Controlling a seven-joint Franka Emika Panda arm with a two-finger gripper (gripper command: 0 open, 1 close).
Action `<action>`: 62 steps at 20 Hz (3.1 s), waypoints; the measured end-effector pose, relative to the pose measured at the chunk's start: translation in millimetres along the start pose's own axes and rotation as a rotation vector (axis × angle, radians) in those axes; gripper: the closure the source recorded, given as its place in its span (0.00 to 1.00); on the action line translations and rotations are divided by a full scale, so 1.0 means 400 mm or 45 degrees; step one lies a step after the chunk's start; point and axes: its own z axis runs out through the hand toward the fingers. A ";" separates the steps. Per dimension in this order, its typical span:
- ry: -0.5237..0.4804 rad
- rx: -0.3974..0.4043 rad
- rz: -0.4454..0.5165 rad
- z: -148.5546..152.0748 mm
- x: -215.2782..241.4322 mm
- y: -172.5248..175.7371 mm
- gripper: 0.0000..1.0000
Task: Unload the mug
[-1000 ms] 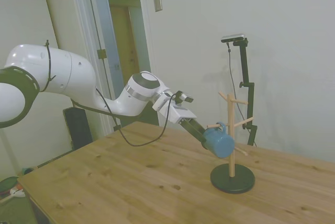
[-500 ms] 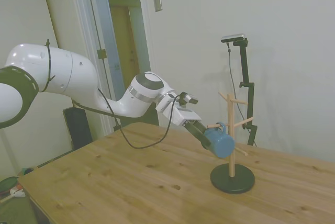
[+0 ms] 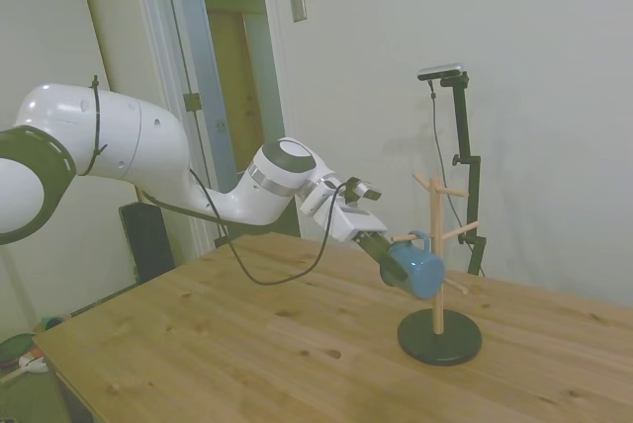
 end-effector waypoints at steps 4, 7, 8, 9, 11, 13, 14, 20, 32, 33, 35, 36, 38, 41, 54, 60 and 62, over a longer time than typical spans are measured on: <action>-0.001 -0.001 0.002 0.007 0.002 -0.002 1.00; -0.002 0.000 0.003 0.007 0.002 -0.002 1.00; -0.002 0.000 0.003 0.007 0.003 -0.002 1.00; -0.002 0.001 0.004 0.007 0.003 -0.003 1.00; -0.002 0.001 0.004 0.006 0.003 -0.003 1.00; -0.002 0.002 0.006 0.006 0.005 -0.004 1.00; -0.002 0.002 0.007 0.005 0.006 -0.004 1.00; -0.008 0.015 0.012 -0.011 0.010 -0.008 1.00; -0.025 0.046 0.019 -0.055 0.025 -0.003 1.00; -0.027 0.049 0.014 -0.061 0.021 0.000 1.00; -0.032 0.055 0.005 -0.073 0.019 0.010 1.00; -0.035 0.058 0.002 -0.080 0.020 0.016 1.00; -0.041 0.064 -0.002 -0.093 0.027 0.030 1.00; -0.047 0.066 -0.009 -0.105 0.038 0.054 1.00; -0.076 0.101 -0.063 -0.160 0.059 0.173 1.00; -0.247 0.256 -0.220 -0.265 -0.023 0.215 1.00; -0.344 0.275 -0.306 -0.292 -0.038 0.216 1.00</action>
